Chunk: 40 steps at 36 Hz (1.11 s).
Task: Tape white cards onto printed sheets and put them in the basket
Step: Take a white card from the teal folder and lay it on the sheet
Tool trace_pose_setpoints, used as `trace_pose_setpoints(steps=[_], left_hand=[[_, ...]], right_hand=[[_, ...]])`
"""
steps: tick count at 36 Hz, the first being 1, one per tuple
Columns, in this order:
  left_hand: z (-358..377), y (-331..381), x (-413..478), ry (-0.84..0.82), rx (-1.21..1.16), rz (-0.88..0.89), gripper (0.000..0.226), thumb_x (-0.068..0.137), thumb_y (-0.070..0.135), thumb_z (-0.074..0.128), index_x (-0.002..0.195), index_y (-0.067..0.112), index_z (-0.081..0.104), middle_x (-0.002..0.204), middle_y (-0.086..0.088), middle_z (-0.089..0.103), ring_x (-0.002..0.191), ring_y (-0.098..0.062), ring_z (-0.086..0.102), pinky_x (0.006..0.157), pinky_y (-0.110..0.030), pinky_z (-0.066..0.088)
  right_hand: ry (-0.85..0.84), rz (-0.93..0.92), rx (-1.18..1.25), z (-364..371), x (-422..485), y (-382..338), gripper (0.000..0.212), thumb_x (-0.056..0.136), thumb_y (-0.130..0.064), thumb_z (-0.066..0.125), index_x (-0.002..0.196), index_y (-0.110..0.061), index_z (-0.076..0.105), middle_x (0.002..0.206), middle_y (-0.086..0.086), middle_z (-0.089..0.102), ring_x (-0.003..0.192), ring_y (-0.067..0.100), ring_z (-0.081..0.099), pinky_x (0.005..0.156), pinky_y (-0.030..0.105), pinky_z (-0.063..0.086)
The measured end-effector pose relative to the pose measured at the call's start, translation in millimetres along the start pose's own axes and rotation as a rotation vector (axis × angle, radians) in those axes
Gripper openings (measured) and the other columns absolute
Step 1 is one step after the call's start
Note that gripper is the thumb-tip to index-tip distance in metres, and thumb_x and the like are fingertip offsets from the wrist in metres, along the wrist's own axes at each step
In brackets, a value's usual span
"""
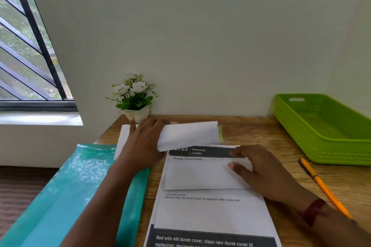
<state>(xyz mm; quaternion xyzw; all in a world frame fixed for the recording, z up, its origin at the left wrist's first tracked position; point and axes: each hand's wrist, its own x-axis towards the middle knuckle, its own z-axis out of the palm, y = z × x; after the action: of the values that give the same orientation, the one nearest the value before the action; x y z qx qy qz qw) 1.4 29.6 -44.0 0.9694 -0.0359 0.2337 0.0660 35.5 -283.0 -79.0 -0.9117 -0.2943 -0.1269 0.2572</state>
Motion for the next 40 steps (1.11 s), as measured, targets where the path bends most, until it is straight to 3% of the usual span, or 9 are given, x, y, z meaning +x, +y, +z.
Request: trace_pose_setpoints(steps=[3,6,9,15,18,25,28,33,40], left_hand=[[0,-2,0,-0.036,0.025,-0.025,0.072,0.073,0.034,0.079,0.135,0.029,0.044,0.136,0.003,0.046,0.136,-0.024,0.031,0.117,-0.064,-0.002],[2,-3,0,-0.099,0.028,-0.033,0.079,0.072,0.028,0.078,0.139,0.032,0.036,0.140,0.003,0.037,0.140,-0.023,0.018,0.114,-0.066,-0.009],[4,-7,-1,-0.160,0.046,-0.061,0.089,0.069,0.025,0.079,0.142,0.032,0.028,0.144,0.001,0.029,0.141,-0.023,0.009,0.112,-0.070,-0.010],[5,-11,0,-0.170,0.080,-0.111,0.093,0.069,0.025,0.078,0.143,0.030,0.023,0.150,-0.006,0.021,0.144,-0.031,0.002,0.113,-0.068,-0.008],[4,-14,0,-0.135,0.082,-0.143,0.094,0.071,0.025,0.077,0.145,0.028,0.020,0.152,-0.007,0.018,0.145,-0.033,-0.001,0.113,-0.069,-0.007],[8,-19,0,-0.115,0.082,-0.169,0.095,0.074,0.032,0.075,0.147,0.029,0.015,0.153,-0.008,0.018,0.145,-0.034,-0.002,0.113,-0.068,-0.009],[9,-21,0,-0.101,0.089,-0.175,0.095,0.074,0.032,0.075,0.147,0.031,0.015,0.154,-0.008,0.017,0.145,-0.034,-0.003,0.113,-0.068,-0.010],[10,-22,0,-0.091,0.067,-0.185,0.095,0.076,0.026,0.075,0.149,0.032,0.014,0.155,-0.008,0.015,0.146,-0.034,-0.006,0.111,-0.066,-0.014],[13,-22,-1,-0.088,0.082,-0.188,0.096,0.077,0.030,0.074,0.150,0.033,0.012,0.154,-0.007,0.015,0.146,-0.033,-0.006,0.110,-0.064,-0.018]], right_hand=[[-0.125,-0.047,-0.065,5,-2,-6,0.067,0.082,-0.078,0.035,0.136,-0.040,0.044,0.126,-0.026,0.046,0.117,0.001,0.043,0.099,0.030,0.039],[-0.188,-0.106,-0.175,11,-2,-7,0.072,0.082,-0.080,0.031,0.142,-0.042,0.032,0.140,-0.021,0.042,0.126,0.003,0.036,0.105,0.032,0.032],[-0.204,-0.094,-0.177,13,-1,-6,0.075,0.080,-0.080,0.034,0.143,-0.038,0.035,0.143,-0.018,0.040,0.128,0.005,0.035,0.107,0.031,0.031],[-0.093,0.039,-0.045,13,3,-8,0.067,0.074,-0.073,0.052,0.130,-0.037,0.051,0.108,-0.018,0.044,0.103,0.007,0.045,0.085,0.026,0.032],[0.035,0.185,0.052,6,5,-12,0.041,0.083,-0.043,0.071,0.121,-0.028,0.063,0.102,-0.014,0.050,0.096,0.006,0.049,0.080,0.022,0.033],[0.169,0.277,0.105,-27,5,3,0.007,0.089,-0.019,0.069,0.089,-0.025,0.074,0.086,-0.011,0.063,0.085,0.007,0.055,0.074,0.025,0.035],[0.249,0.316,0.124,-41,6,10,0.013,0.089,-0.017,0.068,0.079,-0.026,0.068,0.078,-0.011,0.061,0.081,0.009,0.053,0.070,0.026,0.033],[0.401,0.384,0.205,-52,8,23,0.010,0.092,-0.019,0.063,0.086,-0.018,0.070,0.085,-0.003,0.064,0.088,0.015,0.055,0.074,0.028,0.034],[0.497,0.396,0.374,-50,9,23,0.010,0.094,-0.018,0.061,0.090,-0.019,0.070,0.087,-0.007,0.065,0.091,0.016,0.058,0.076,0.031,0.040]])
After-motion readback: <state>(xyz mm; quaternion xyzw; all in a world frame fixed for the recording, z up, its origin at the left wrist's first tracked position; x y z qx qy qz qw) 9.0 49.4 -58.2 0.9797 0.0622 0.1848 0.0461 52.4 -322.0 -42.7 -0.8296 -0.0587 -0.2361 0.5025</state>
